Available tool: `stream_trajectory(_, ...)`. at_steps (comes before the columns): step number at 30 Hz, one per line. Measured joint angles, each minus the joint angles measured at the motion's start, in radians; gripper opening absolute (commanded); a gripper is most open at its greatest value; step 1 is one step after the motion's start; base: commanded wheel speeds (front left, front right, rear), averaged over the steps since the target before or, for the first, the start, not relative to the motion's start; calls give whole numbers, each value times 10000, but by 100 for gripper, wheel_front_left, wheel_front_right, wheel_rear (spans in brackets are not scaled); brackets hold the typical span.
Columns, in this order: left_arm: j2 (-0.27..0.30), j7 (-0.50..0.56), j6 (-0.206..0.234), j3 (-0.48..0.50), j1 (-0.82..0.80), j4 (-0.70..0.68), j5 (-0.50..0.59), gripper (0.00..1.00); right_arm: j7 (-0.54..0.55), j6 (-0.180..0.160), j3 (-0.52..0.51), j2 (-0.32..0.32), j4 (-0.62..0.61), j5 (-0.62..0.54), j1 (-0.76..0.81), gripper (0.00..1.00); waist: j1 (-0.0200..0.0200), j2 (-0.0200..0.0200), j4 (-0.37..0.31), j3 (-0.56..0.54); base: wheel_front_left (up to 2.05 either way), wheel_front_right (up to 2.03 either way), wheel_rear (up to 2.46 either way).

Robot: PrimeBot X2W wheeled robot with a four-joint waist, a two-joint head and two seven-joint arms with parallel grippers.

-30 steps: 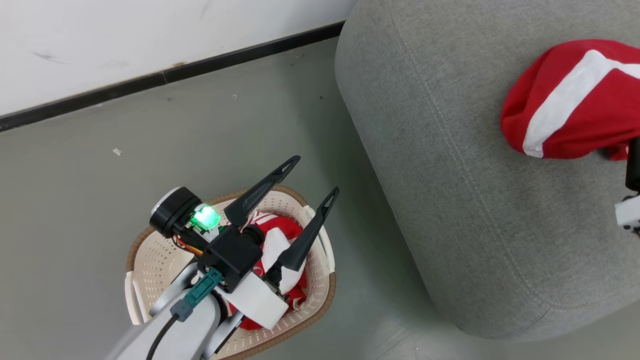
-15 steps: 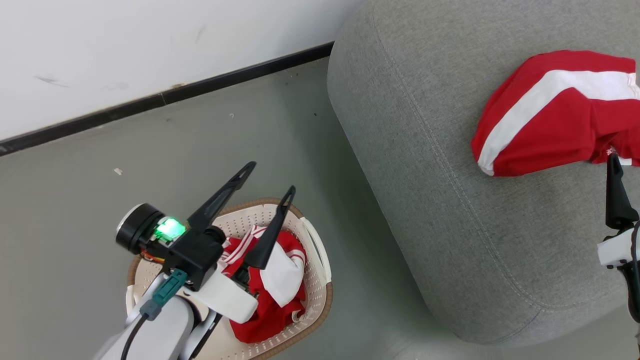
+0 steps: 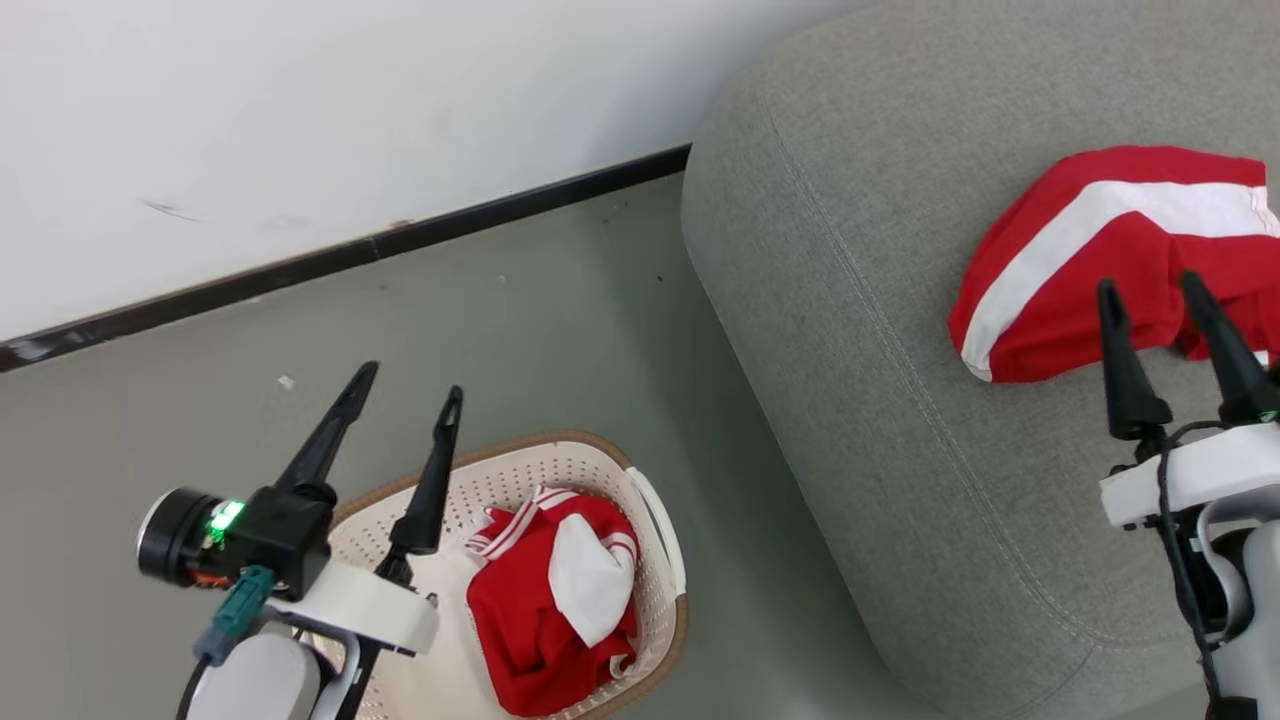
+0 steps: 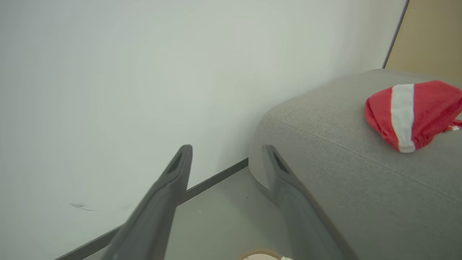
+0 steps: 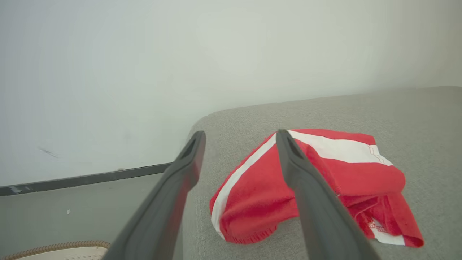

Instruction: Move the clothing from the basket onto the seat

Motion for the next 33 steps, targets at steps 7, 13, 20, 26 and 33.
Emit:
stream_trajectory(7, -61, -67, 431, 792, 732, 295, -426, 100, 0, 0, 692, 69, -186, -579, -50, 100, 0, 0, 368, -415, 0, 0, 0)
stream_trajectory(13, -284, -67, 740, 1442, 1382, 518, -660, 100, 0, 0, 1164, 366, -236, -1095, -57, 100, 0, 0, 736, -784, 0, 0, 0)
stream_trajectory(20, -518, -67, 844, 2125, 1794, 412, -663, 100, 0, 0, 1432, 796, -207, -1308, -20, 100, 0, 0, 1191, -1211, 0, 0, 0)
stream_trajectory(26, -698, -67, 926, 2529, 2204, 307, -639, 100, 0, 0, 1329, 1001, -222, -1574, 280, 100, 0, 0, 1566, -1608, 0, 0, 0)
stream_trajectory(33, -988, -67, 932, 2974, 2919, 244, -533, 100, 0, 0, 1043, 1244, -253, -1732, 1326, 100, 0, 0, 2026, -2157, 0, 0, 0)
